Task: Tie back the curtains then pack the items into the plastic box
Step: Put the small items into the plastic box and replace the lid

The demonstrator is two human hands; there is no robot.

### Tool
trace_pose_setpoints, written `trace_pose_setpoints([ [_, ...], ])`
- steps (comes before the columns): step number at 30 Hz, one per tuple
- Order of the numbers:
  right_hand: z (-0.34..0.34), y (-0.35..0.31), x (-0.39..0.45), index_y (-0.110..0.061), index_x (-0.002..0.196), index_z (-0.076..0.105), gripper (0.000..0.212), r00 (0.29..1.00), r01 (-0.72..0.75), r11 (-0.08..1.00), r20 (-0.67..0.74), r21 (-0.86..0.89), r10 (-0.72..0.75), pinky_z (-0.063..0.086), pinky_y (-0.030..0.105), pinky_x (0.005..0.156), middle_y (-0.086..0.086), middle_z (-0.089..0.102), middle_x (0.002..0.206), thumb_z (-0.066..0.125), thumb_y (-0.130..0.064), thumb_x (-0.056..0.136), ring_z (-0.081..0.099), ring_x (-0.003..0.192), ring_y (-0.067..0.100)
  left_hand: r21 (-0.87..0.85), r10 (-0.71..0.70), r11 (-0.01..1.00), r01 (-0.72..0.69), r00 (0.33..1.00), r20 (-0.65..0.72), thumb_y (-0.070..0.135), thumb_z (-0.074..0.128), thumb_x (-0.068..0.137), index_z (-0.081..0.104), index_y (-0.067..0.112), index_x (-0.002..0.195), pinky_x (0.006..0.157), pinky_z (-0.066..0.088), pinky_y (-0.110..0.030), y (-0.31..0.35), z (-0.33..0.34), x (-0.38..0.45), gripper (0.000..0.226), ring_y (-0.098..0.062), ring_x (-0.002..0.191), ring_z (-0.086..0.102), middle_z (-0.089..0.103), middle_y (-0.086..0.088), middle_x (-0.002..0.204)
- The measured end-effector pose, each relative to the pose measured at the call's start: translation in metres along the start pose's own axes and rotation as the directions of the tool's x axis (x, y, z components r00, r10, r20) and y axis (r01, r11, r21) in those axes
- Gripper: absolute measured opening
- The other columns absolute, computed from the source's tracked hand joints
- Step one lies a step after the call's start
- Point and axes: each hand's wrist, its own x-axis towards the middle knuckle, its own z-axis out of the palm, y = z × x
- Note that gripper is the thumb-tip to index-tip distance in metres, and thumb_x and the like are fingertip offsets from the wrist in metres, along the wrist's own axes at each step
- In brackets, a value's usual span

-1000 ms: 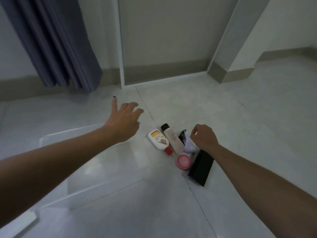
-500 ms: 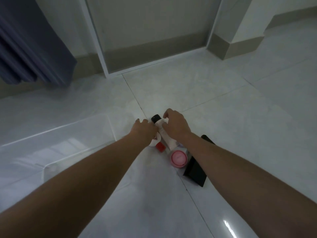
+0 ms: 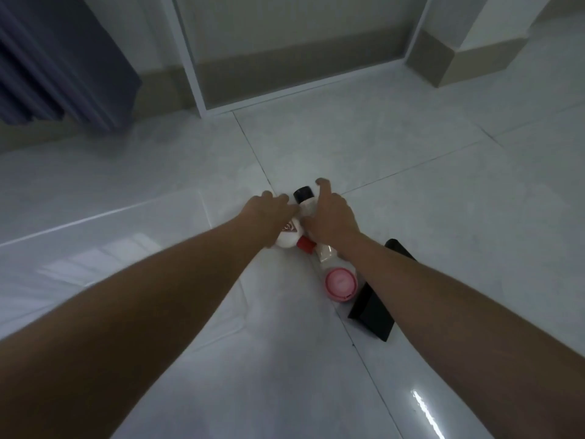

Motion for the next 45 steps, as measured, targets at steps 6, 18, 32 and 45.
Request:
trace_pose_setpoints([
  [6, -0.043, -0.034, 0.011, -0.008, 0.129, 0.046, 0.063, 0.979, -0.077, 0.976, -0.171, 0.203, 0.113, 0.044, 0.03, 0.077, 0.012, 0.057, 0.117, 0.074, -0.03, 0.077, 0.058, 0.106, 0.028, -0.395, -0.061, 0.916, -0.074, 0.946, -0.319, 0.028, 0.082, 0.067, 0.043, 0.013, 0.121, 0.077, 0.04, -0.033, -0.057, -0.048, -0.046, 0.068, -0.027, 0.098, 0.051, 0.051, -0.009, 0.114],
  [18, -0.077, -0.166, -0.075, -0.025, 0.107, 0.055, 0.04, 0.97, 0.242, 0.722, -0.177, 0.648, -0.166, 0.054, 0.024, 0.057, -0.008, 0.061, 0.098, 0.078, -0.029, 0.075, 0.065, 0.088, 0.012, -0.952, -0.608, 0.253, 0.17, 0.794, -0.02, 0.056, 0.073, 0.069, 0.045, 0.018, 0.109, 0.05, 0.051, -0.025, -0.098, -0.004, -0.21, 0.062, -0.014, 0.071, 0.061, 0.059, -0.001, 0.091],
  [32, -0.011, -0.192, -0.123, -0.018, 0.112, 0.058, 0.026, 0.903, 0.209, 0.945, 0.322, 0.251, -0.285, 0.06, 0.031, 0.068, 0.005, 0.064, 0.103, 0.062, -0.023, 0.087, 0.066, 0.085, 0.021, -0.85, -0.414, -0.373, 0.371, 0.754, 0.511, 0.039, 0.05, 0.089, 0.016, 0.013, 0.143, 0.07, 0.053, -0.036, -0.088, 0.092, -0.201, 0.069, -0.028, 0.095, 0.055, 0.045, -0.014, 0.122],
  [45, 0.035, -0.196, -0.132, -0.016, 0.119, 0.052, 0.033, 0.833, 0.498, 0.813, 0.427, -0.302, -0.352, 0.039, 0.023, 0.064, 0.005, 0.057, 0.102, 0.06, -0.013, 0.087, 0.054, 0.084, 0.019, -0.831, -0.424, -0.185, 0.524, 0.721, 0.549, 0.027, 0.061, 0.091, 0.02, 0.01, 0.141, 0.076, 0.054, -0.043, -0.086, 0.119, -0.17, 0.067, -0.035, 0.111, 0.057, 0.05, -0.017, 0.13],
])
